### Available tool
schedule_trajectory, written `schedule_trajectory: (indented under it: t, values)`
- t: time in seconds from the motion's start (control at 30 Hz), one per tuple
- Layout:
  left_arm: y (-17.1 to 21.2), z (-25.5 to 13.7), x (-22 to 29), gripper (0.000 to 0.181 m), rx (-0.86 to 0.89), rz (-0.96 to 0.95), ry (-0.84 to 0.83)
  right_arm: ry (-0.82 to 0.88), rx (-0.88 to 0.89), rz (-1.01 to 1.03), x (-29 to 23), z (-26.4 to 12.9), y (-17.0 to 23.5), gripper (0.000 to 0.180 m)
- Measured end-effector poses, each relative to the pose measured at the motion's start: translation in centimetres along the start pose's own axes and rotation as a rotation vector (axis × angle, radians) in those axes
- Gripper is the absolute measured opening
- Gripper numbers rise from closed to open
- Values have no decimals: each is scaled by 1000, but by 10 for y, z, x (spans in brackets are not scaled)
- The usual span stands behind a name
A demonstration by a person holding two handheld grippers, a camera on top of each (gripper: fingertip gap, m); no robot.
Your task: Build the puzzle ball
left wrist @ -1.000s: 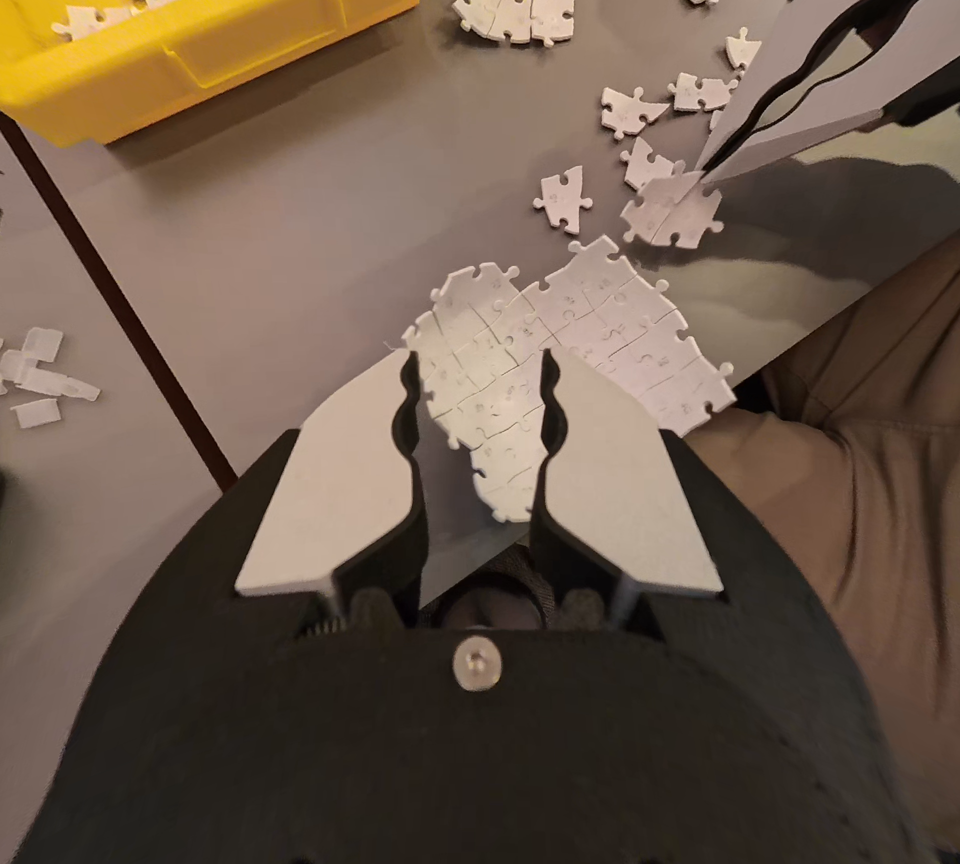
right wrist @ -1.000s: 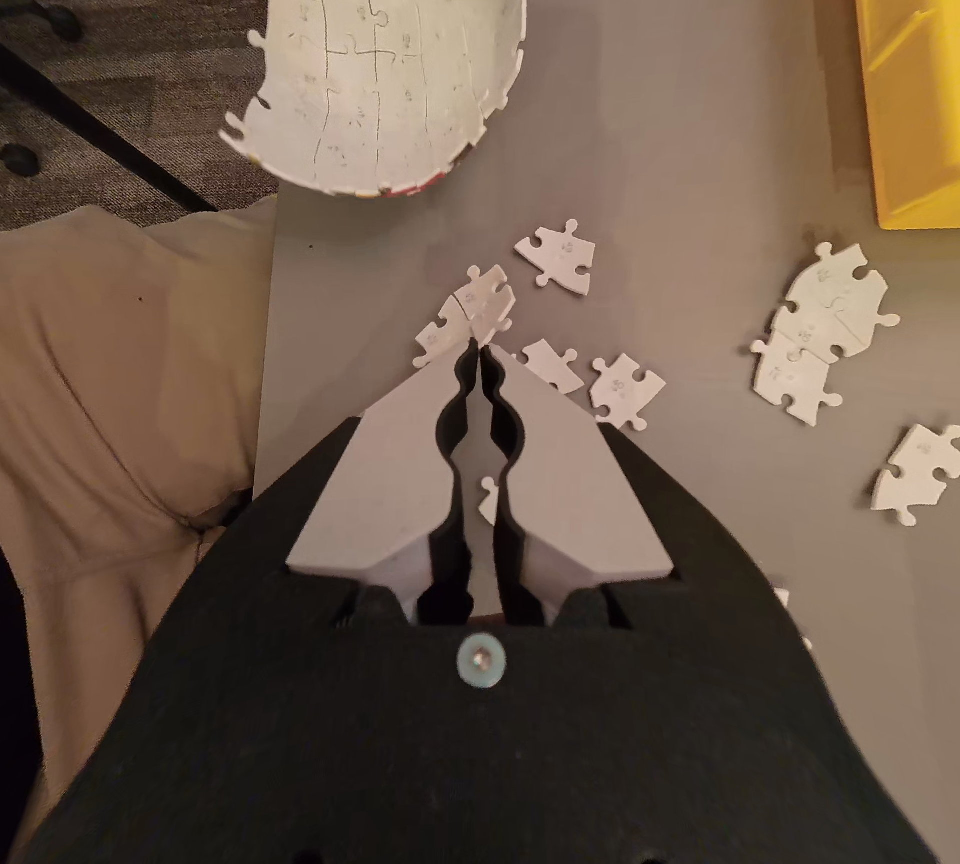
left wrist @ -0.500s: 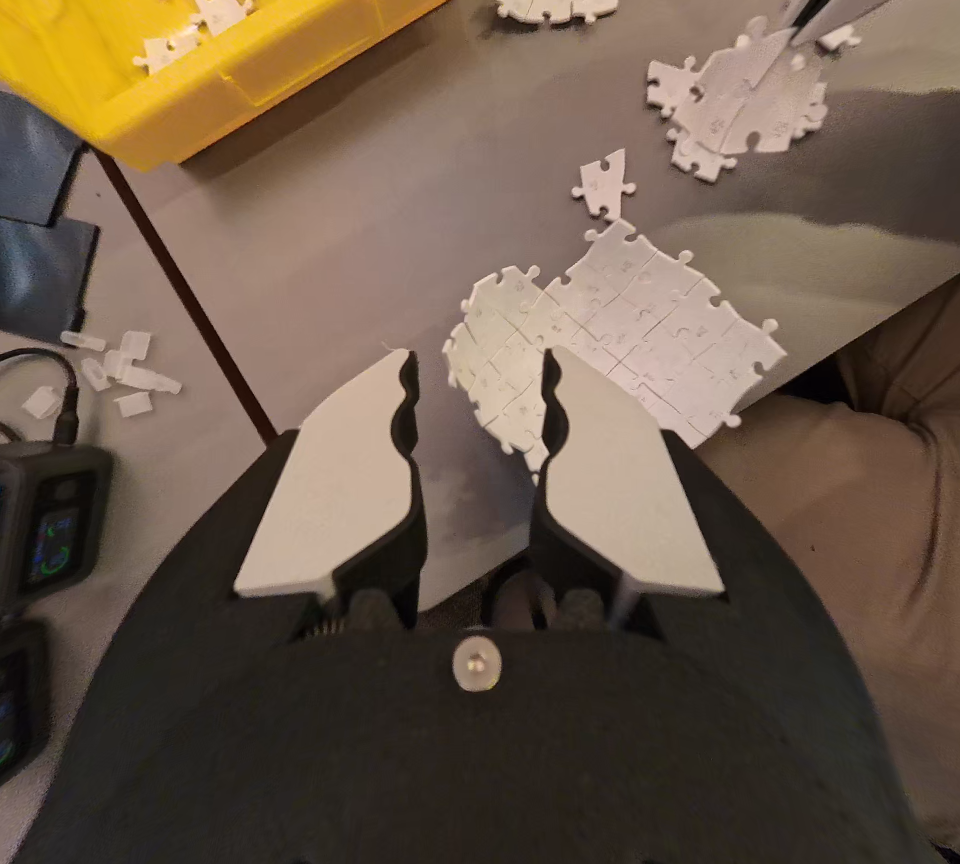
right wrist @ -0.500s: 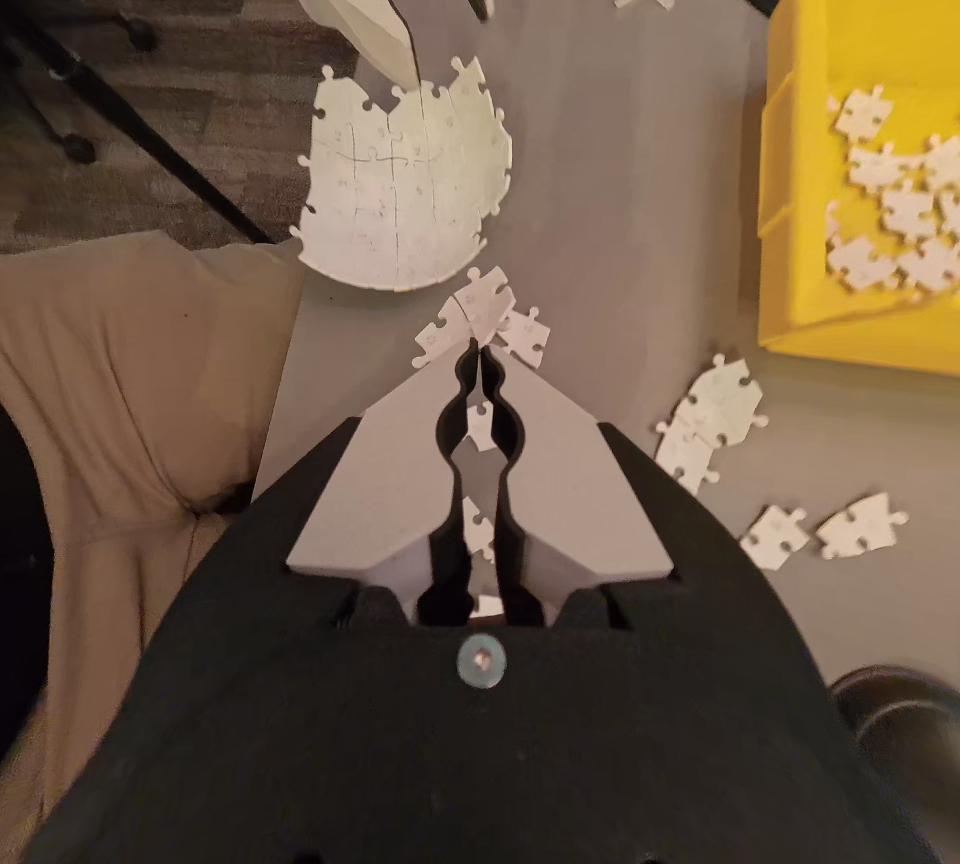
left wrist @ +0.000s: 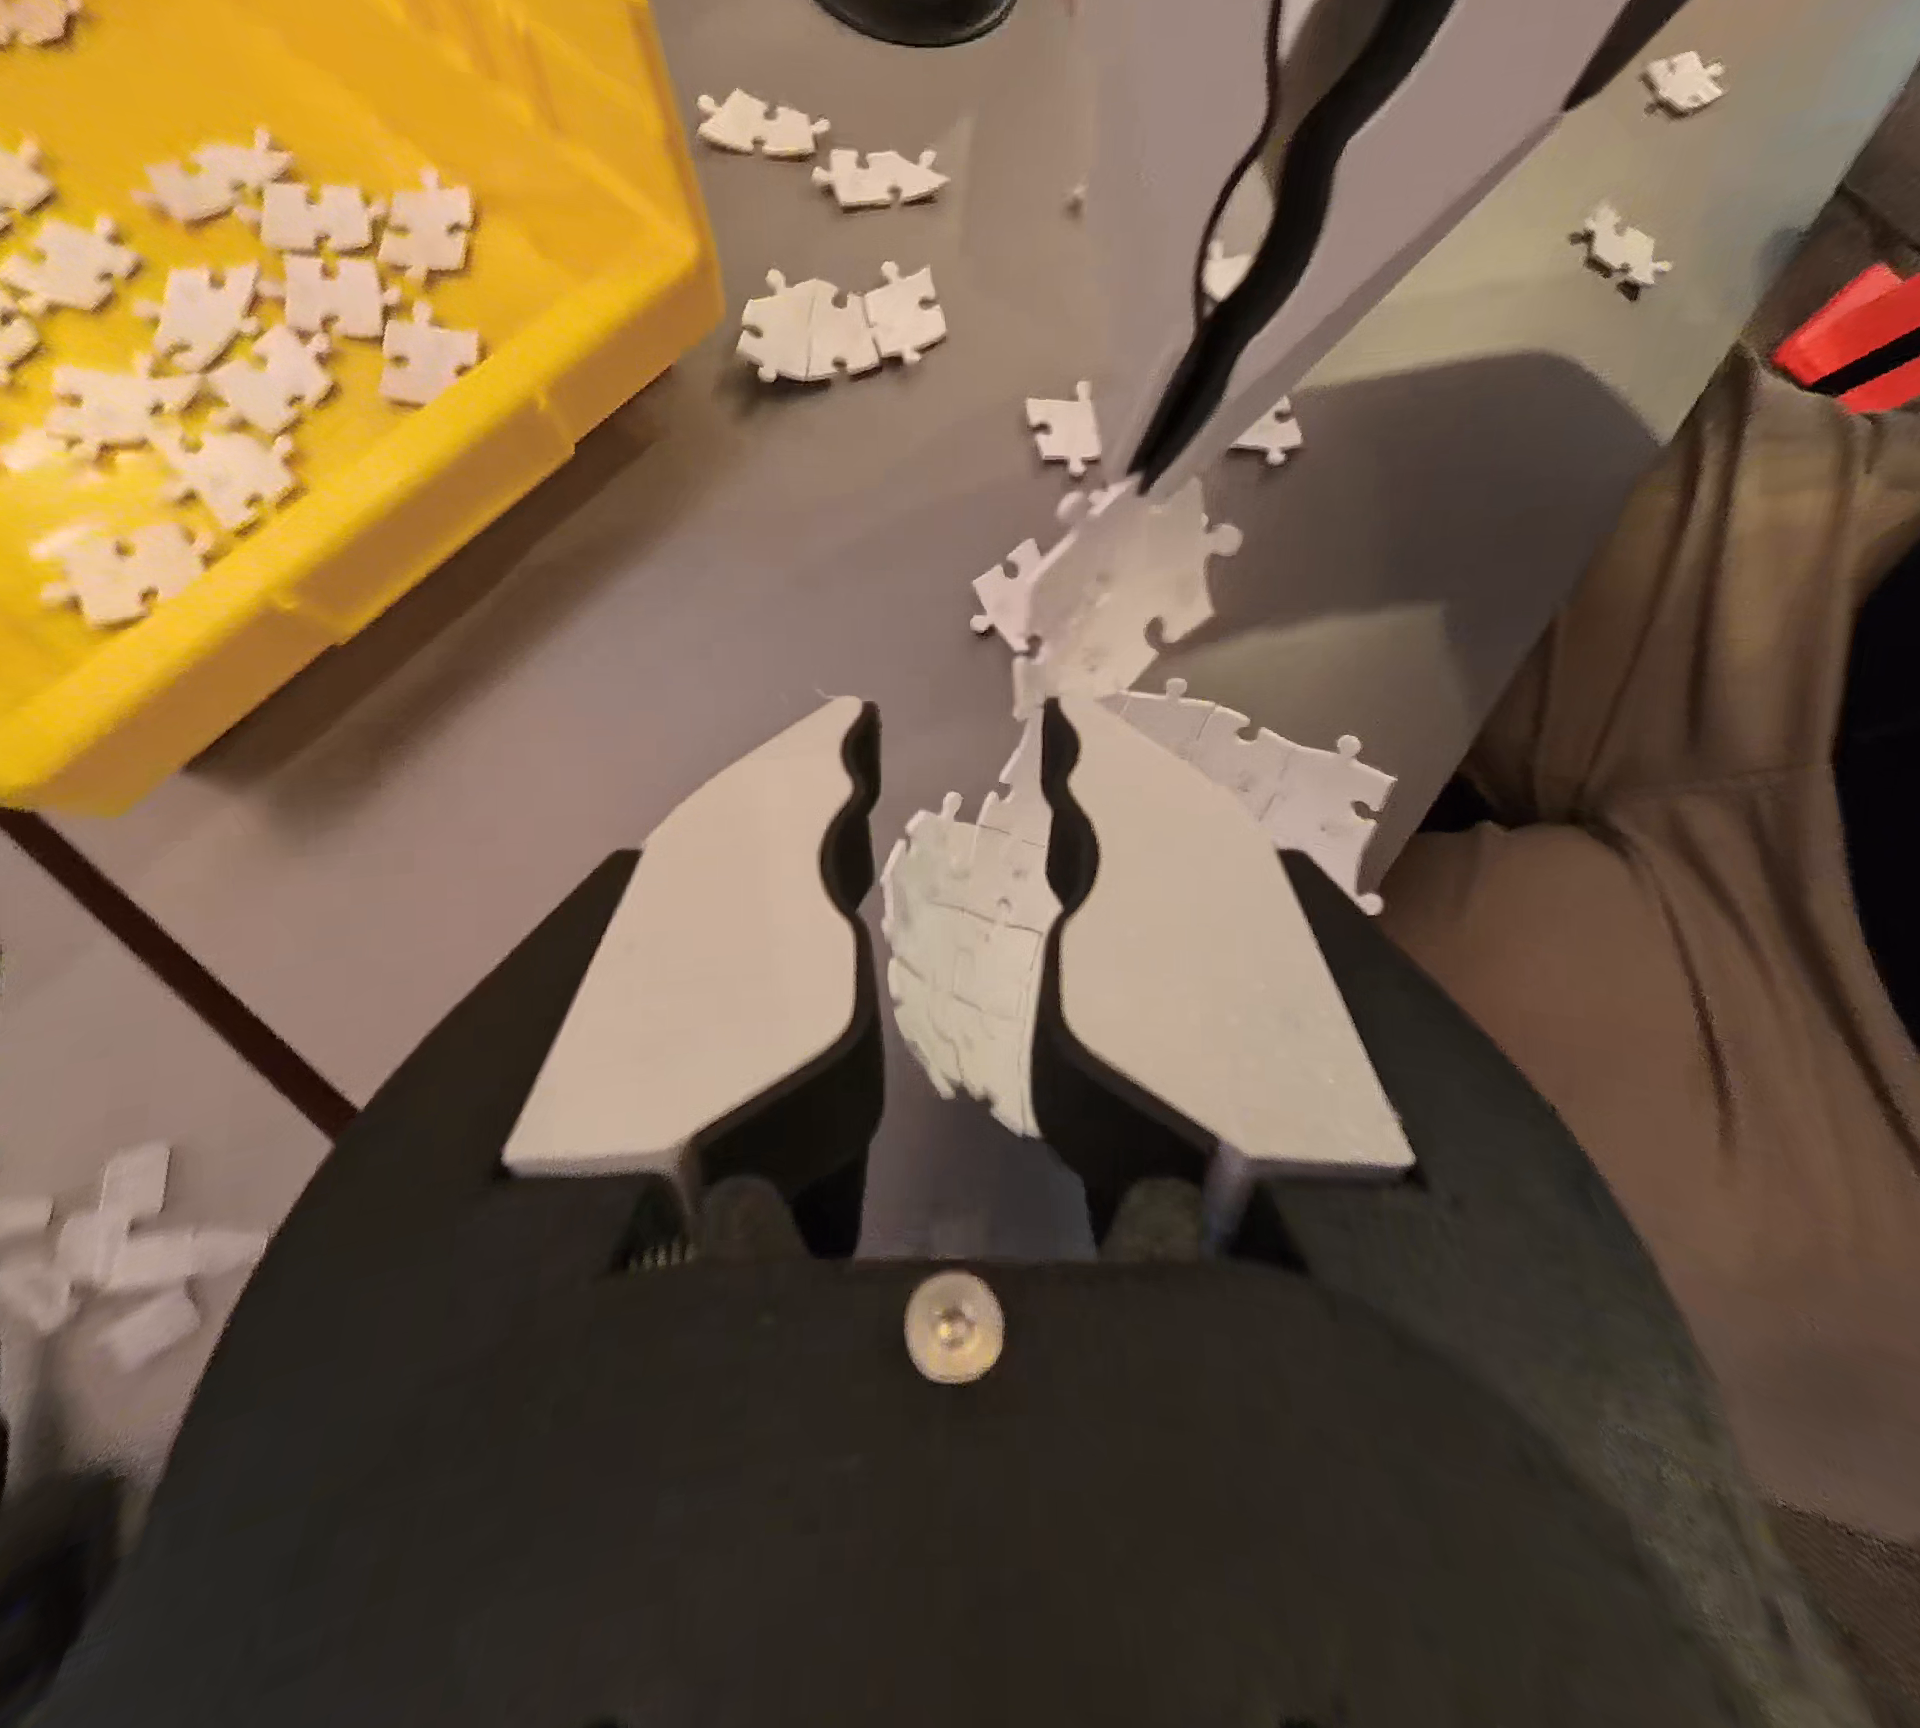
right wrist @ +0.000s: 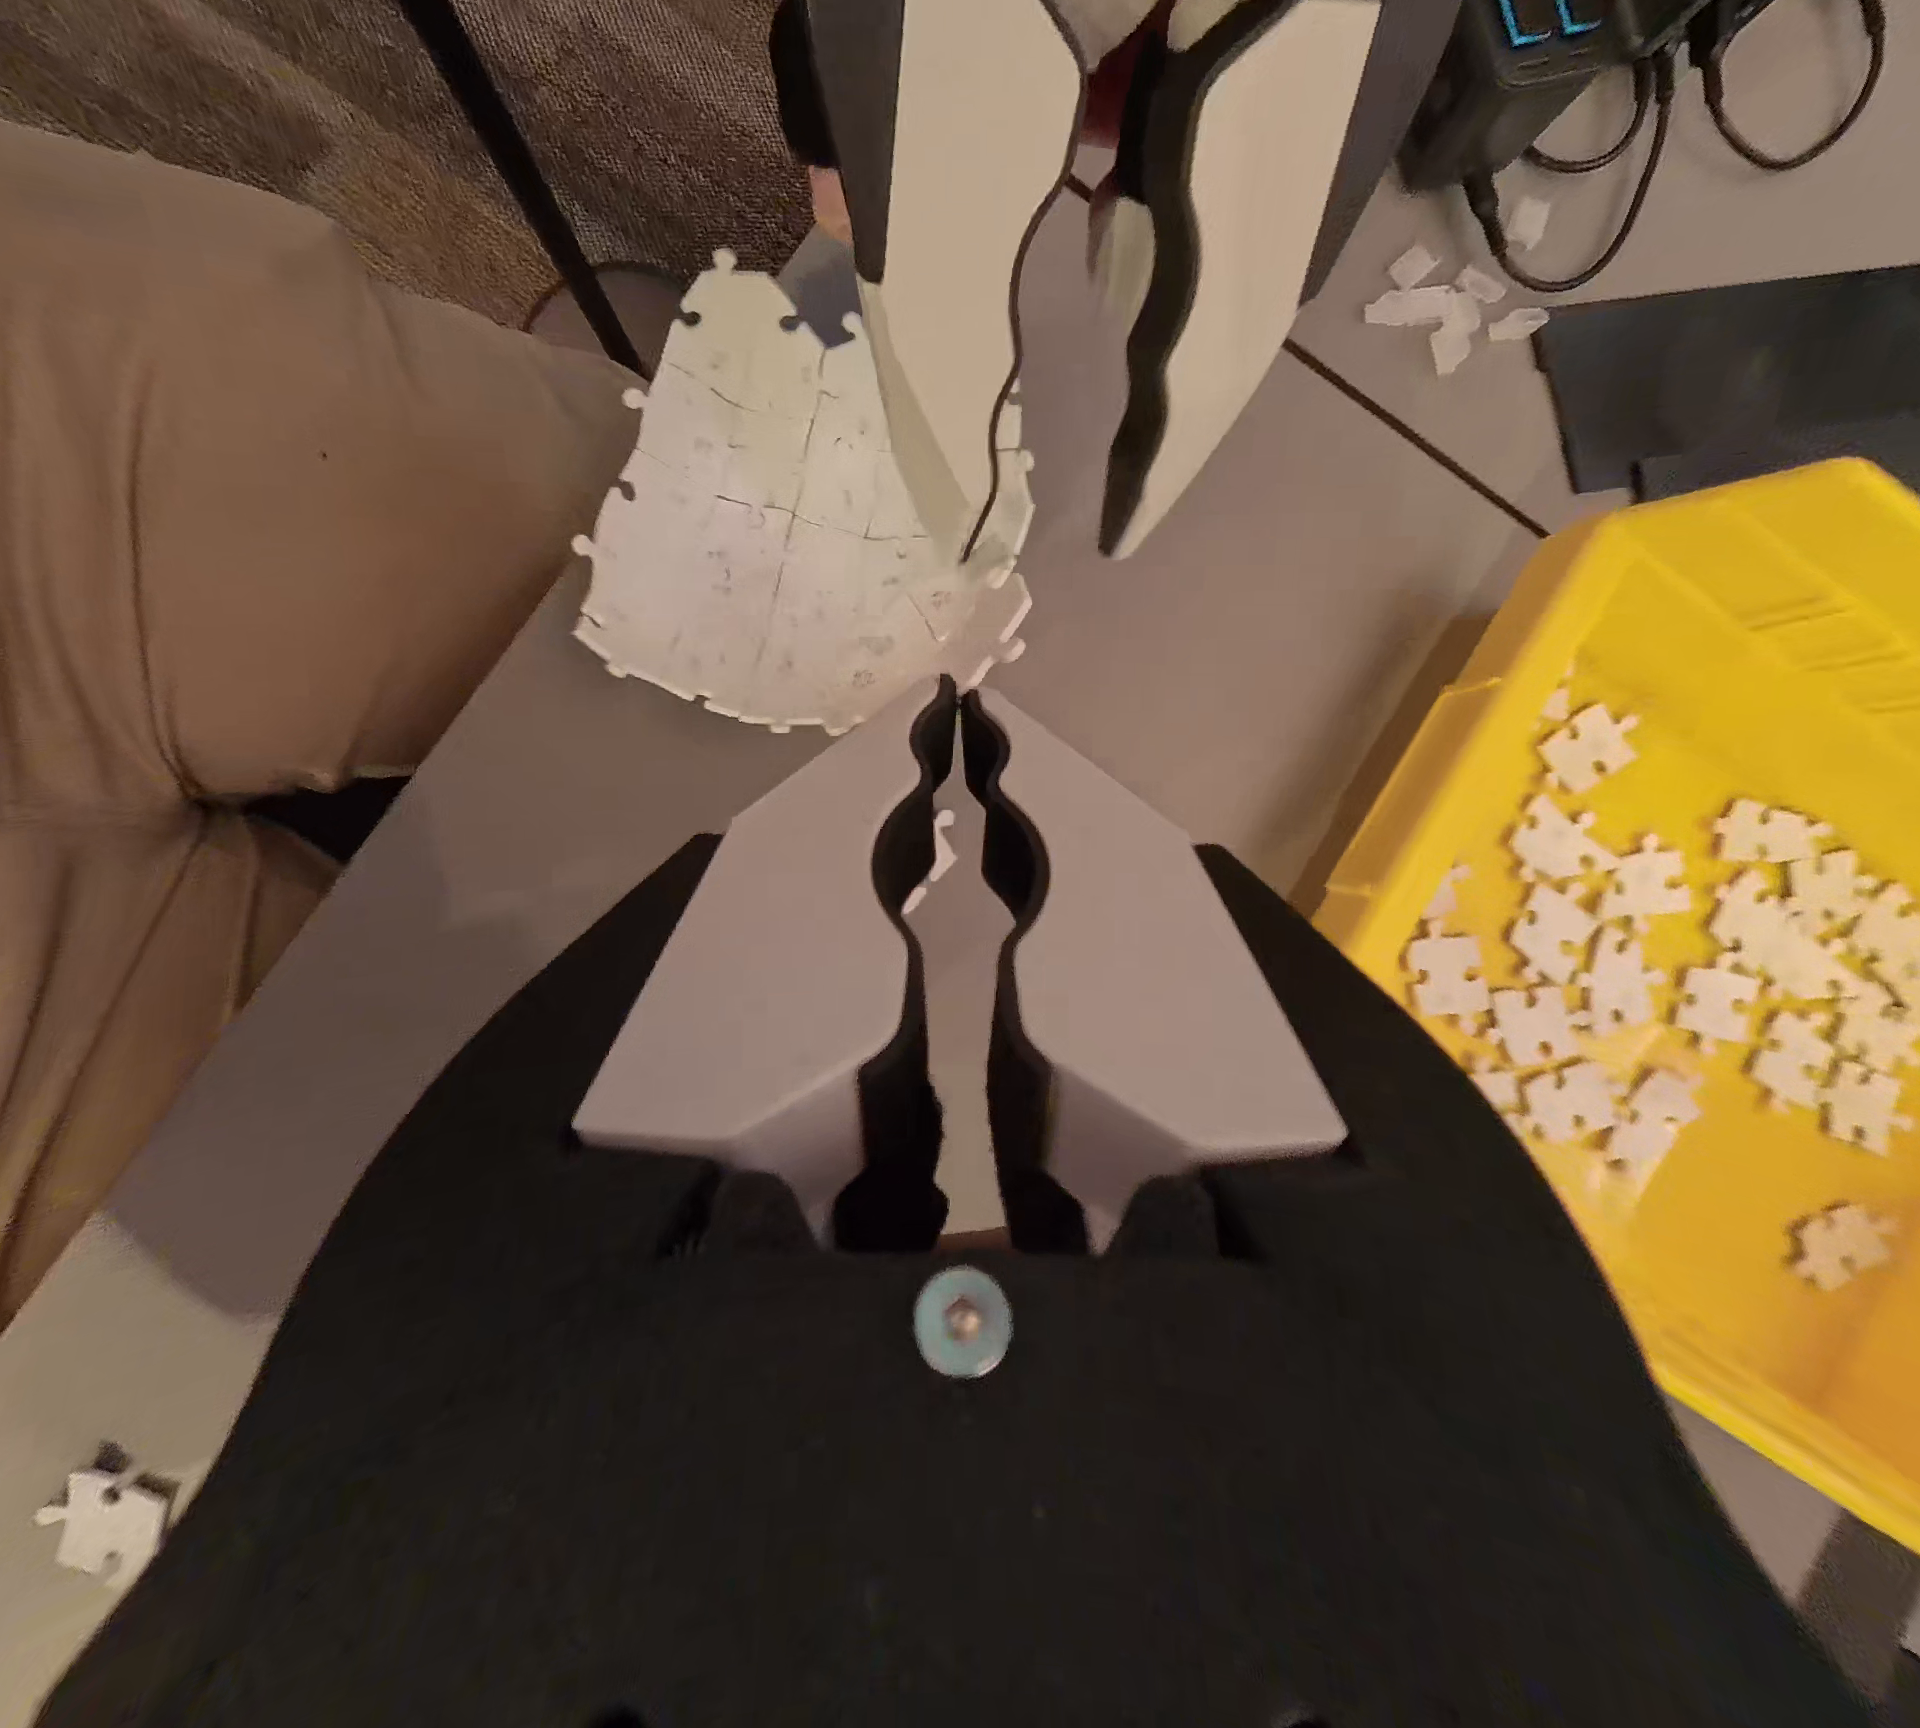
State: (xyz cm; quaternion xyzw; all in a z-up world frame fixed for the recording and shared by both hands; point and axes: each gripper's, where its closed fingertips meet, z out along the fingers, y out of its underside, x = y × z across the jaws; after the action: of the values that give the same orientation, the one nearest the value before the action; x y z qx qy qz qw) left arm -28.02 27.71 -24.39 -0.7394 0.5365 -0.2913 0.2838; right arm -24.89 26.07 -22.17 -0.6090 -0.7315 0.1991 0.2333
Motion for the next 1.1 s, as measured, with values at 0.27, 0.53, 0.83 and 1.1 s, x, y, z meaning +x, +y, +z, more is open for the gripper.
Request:
schedule_trajectory:
  t: [0.27, 0.53, 0.83, 1.1]
  values:
    - [-15, 0, 14, 13, 98, -23, 184, 55, -33, -105, 8, -7, -6, 0]
    - [-13, 2, 7, 2, 151, -63, 134, 110, 57, -27, 19, -7, -13, 6]
    - [-16, -9, 4, 2, 244, -66, 74, 17, 181, 224, 24, 0, -12, 0]
    - [-13, -10, -2, 2, 262, -70, -13, -34, 266, 388, 28, 4, -17, 5]
